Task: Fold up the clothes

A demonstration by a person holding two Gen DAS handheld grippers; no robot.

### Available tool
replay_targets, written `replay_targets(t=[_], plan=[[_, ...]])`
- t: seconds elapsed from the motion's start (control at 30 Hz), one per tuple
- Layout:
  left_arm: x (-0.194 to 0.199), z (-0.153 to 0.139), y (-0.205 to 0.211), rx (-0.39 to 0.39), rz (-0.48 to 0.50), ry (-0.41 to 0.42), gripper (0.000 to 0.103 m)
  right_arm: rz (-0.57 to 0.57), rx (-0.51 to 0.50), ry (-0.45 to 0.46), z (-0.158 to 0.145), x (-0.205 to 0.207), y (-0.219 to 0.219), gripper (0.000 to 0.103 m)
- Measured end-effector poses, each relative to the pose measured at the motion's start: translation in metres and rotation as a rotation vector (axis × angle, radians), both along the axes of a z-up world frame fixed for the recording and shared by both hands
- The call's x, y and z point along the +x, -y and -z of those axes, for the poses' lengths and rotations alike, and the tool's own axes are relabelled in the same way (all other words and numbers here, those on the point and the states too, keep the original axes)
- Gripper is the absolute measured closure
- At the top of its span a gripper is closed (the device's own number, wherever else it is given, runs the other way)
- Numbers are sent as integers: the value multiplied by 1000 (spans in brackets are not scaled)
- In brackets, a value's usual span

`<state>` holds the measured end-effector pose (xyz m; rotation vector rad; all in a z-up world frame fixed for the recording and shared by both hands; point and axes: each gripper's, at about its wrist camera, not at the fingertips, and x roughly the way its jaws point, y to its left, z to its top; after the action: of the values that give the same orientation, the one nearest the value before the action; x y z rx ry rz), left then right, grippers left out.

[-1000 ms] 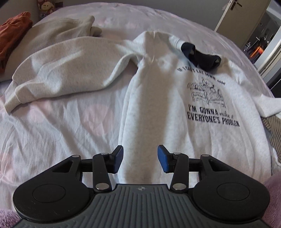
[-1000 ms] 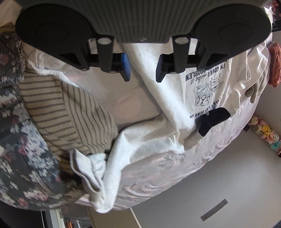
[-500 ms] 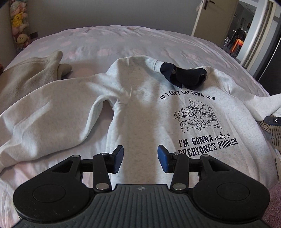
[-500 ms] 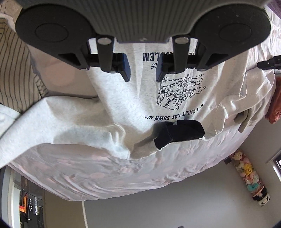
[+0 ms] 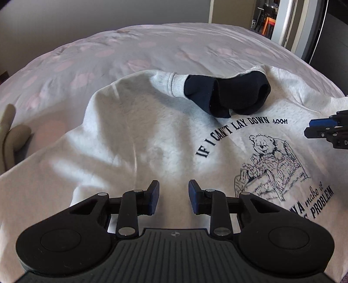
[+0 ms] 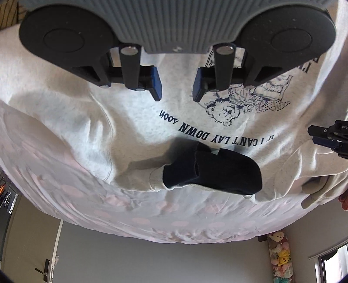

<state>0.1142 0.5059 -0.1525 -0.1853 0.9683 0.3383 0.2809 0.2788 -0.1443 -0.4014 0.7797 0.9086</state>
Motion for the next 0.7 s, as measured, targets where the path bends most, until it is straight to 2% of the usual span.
replay_targets(t=[0.13, 0.3, 0.43, 0.6, 0.7], plan=[[44, 21, -20, 11, 20, -8, 82, -14, -16, 3, 24, 31, -34, 69], [85, 28, -44, 39, 35, 41, 82, -31, 4, 27, 45, 65, -75, 71], [112, 29, -61, 73, 30, 83, 87, -40, 24, 51, 45, 89, -104, 71], [142, 34, -88, 69, -7, 103, 91, -35, 32, 64, 43, 122, -132, 70], [156, 36, -99, 66, -10, 102, 99, -1, 35, 59, 44, 140, -146, 67]])
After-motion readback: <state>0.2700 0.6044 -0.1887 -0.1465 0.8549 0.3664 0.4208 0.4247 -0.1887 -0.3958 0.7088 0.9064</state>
